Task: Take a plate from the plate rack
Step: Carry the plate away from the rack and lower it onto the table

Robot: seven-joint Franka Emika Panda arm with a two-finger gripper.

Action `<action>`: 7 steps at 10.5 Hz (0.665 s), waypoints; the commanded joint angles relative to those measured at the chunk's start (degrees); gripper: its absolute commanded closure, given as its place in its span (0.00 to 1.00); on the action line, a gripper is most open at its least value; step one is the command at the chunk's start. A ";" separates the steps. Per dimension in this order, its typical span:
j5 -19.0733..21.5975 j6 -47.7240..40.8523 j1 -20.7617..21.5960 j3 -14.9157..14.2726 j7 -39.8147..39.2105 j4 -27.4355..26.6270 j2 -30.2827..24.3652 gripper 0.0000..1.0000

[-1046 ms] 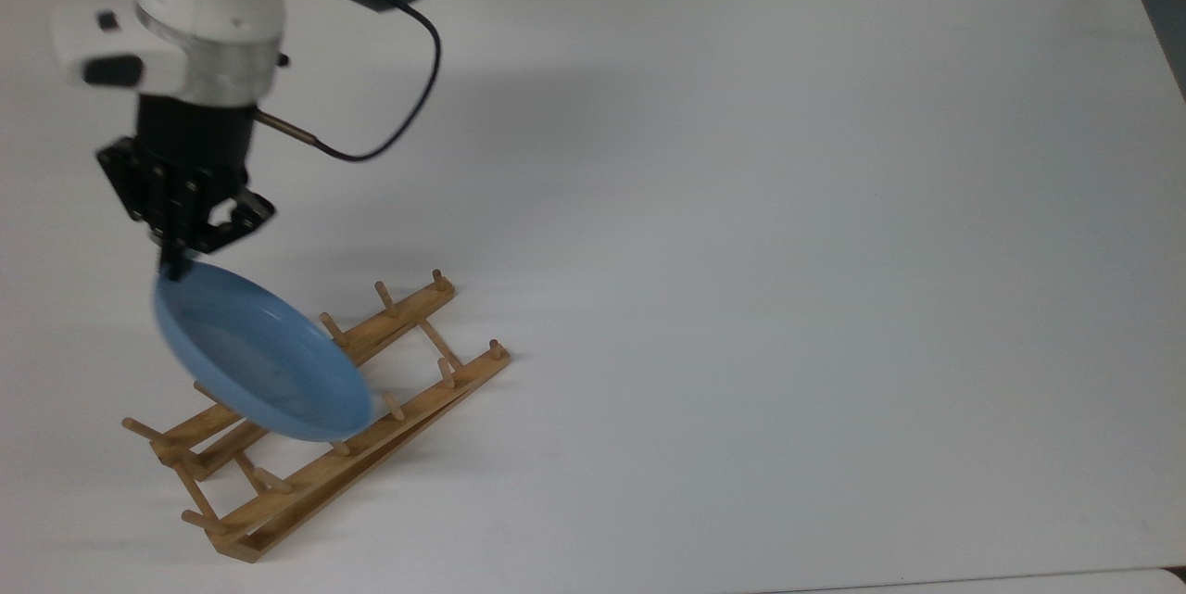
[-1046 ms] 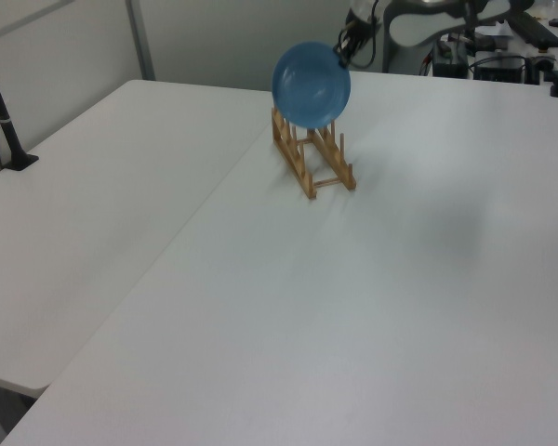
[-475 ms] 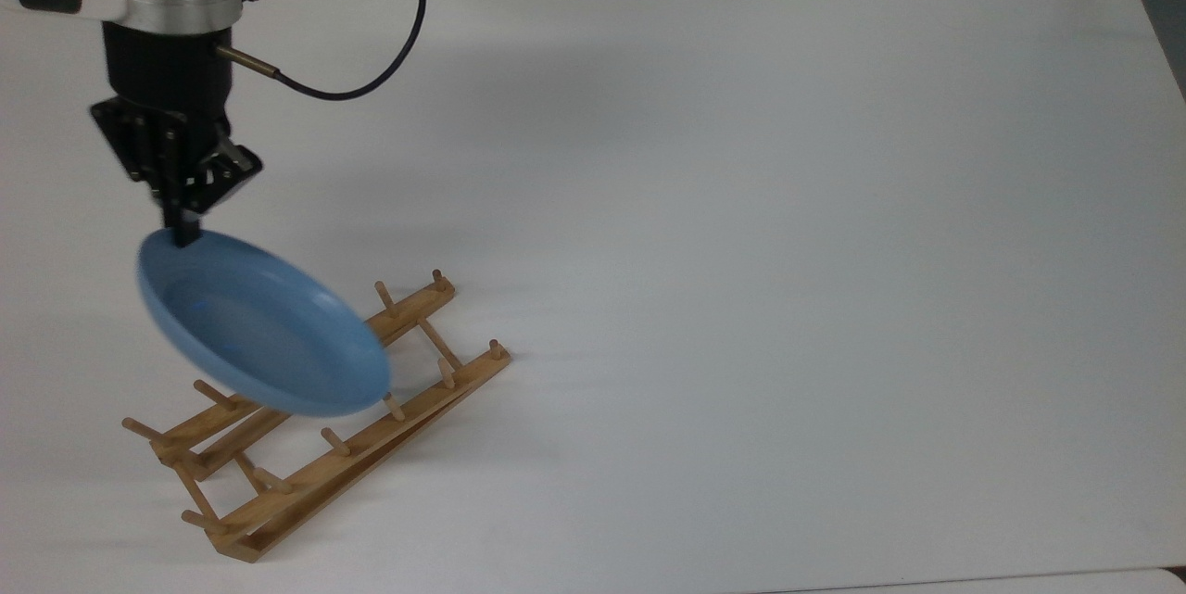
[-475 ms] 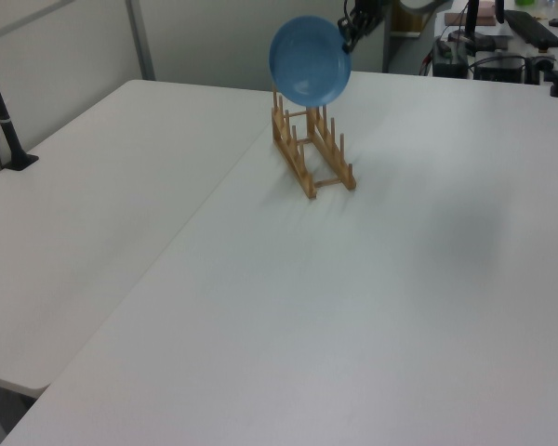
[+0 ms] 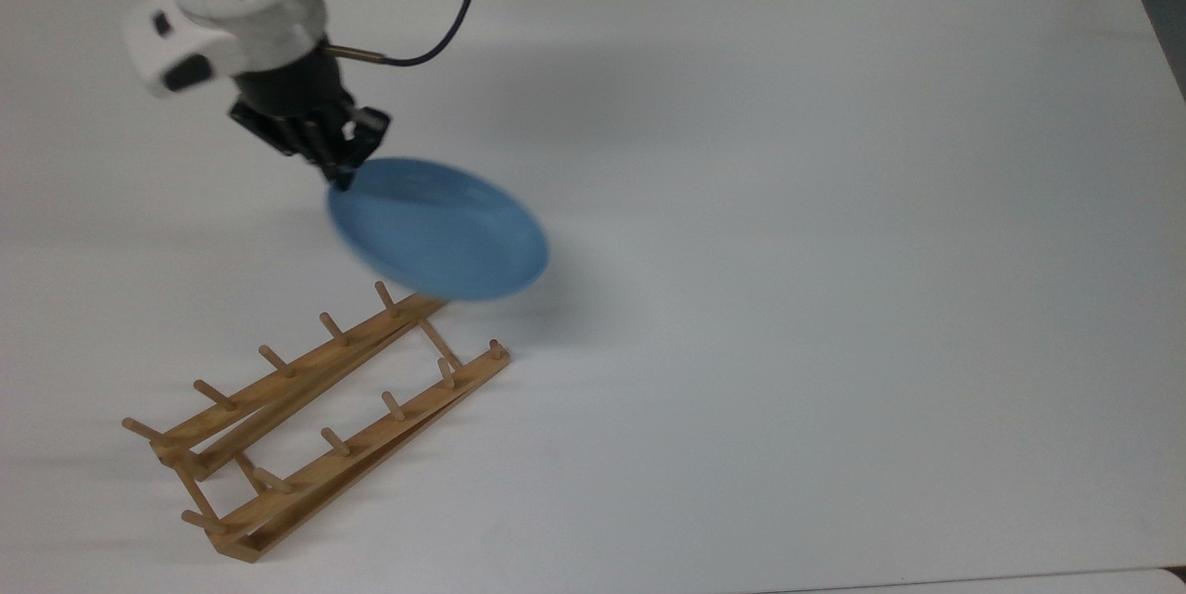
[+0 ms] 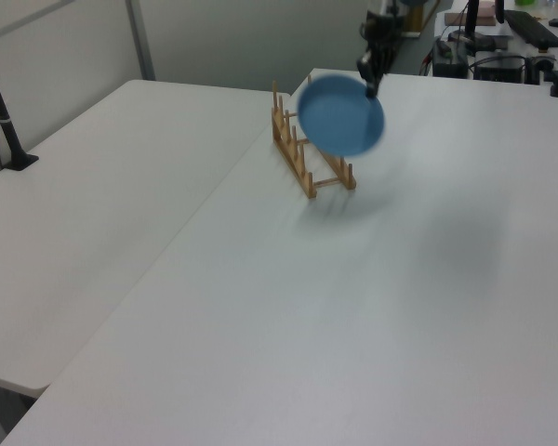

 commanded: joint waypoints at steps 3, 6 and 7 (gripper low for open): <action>0.99 -11.50 3.83 -0.25 -31.42 -9.39 -1.00 1.00; 0.63 -15.46 6.47 -0.25 -34.70 -10.89 2.77 1.00; 0.46 -16.08 7.52 -0.25 -34.62 -10.98 4.18 1.00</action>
